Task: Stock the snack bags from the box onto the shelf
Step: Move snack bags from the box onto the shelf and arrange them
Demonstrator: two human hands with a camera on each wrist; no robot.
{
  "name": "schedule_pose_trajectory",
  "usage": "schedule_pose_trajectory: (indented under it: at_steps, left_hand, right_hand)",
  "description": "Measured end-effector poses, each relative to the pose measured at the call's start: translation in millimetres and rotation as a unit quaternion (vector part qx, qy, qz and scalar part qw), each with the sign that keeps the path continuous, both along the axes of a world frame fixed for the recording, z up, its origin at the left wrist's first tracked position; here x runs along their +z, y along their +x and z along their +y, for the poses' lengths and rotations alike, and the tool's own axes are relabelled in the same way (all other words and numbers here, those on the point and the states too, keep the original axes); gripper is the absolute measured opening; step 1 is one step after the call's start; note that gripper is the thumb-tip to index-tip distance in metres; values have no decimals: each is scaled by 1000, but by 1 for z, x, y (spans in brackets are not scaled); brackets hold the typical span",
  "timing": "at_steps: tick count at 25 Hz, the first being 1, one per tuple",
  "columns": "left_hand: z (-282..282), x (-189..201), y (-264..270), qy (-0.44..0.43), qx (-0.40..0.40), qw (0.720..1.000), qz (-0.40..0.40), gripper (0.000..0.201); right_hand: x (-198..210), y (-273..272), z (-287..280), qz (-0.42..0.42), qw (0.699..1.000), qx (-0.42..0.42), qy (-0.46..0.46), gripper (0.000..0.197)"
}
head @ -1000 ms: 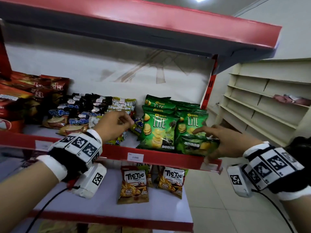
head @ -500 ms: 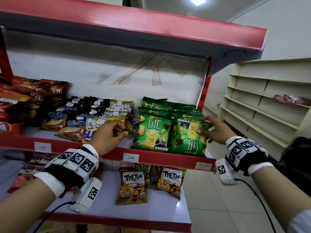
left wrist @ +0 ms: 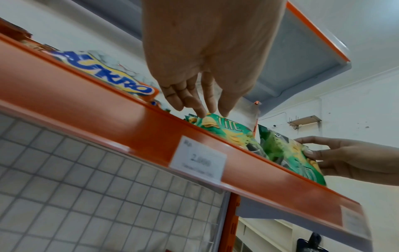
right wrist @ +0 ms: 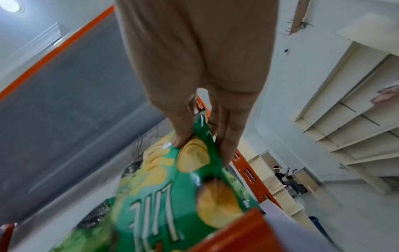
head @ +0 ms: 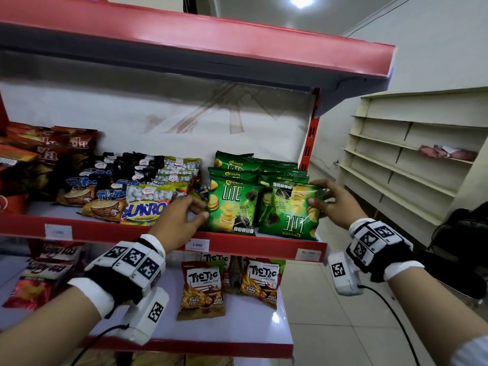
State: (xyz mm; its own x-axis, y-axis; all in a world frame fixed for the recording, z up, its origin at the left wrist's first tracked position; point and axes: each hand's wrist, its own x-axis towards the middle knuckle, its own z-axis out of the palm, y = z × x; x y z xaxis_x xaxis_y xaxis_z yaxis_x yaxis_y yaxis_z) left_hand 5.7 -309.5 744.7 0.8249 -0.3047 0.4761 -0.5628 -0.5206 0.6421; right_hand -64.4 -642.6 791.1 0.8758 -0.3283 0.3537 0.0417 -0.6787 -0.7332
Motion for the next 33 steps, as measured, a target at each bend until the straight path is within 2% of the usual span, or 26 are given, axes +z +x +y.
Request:
schedule_pose_trajectory:
  at_steps: [3,5,7,9,10,11,12,14,16,18,19,21,23,25,27,30,33]
  left_hand:
    - [-23,10,-14,-27,-49,998,6,20]
    - [-44,19,-25,-46,-98,994,33,28]
    - [-67,28,-31,-46,-157,982,98,55]
    - [-88,35,-36,-52,-203,962,175,91]
    - [-98,37,-37,-81,-218,952,201,97]
    - [-105,38,-36,-132,-226,941,216,92]
    - [-111,39,-35,-194,-225,929,221,78]
    - [-114,44,-30,-256,-206,921,212,56]
    - [-109,50,-23,-210,-195,941,178,61]
    - [-101,58,-19,-143,-205,959,129,65]
    - [-99,64,-19,-126,-225,960,112,60]
    - [-99,74,-21,-104,-261,955,91,52]
    - [-99,79,-22,-125,-257,955,82,52]
    - [-94,76,-21,-147,-214,963,74,51]
    - [-85,66,-18,-150,-170,971,75,48]
    - [-69,47,-13,-149,-122,979,66,40]
    - [-52,32,-9,-172,-92,978,75,35]
  right_hand:
    - [9,-8,-5,-81,995,-27,59,33]
    - [17,-16,-3,-147,978,-35,145,29]
    - [23,-27,10,-198,933,2,300,26]
    - [22,-35,29,-189,875,66,440,27]
    - [20,-39,38,-170,859,87,476,30]
    - [17,-42,46,-149,854,101,488,33]
    - [14,-45,52,-128,862,106,478,32]
    - [13,-51,56,-90,918,76,379,30]
    - [23,-57,50,-97,977,9,191,43]
    - [39,-62,44,-120,992,41,28,67]
    - [47,-60,43,-105,991,84,-20,77]
    - [52,-50,43,-55,986,137,-74,84]
    - [46,-35,38,-57,990,123,-37,80]
    - [33,-25,32,-88,989,55,106,74]
    - [17,-17,23,-102,977,-26,184,71]
    - [-5,-9,14,-55,978,-92,178,60]
    - [-28,-1,15,25,978,-92,186,68]
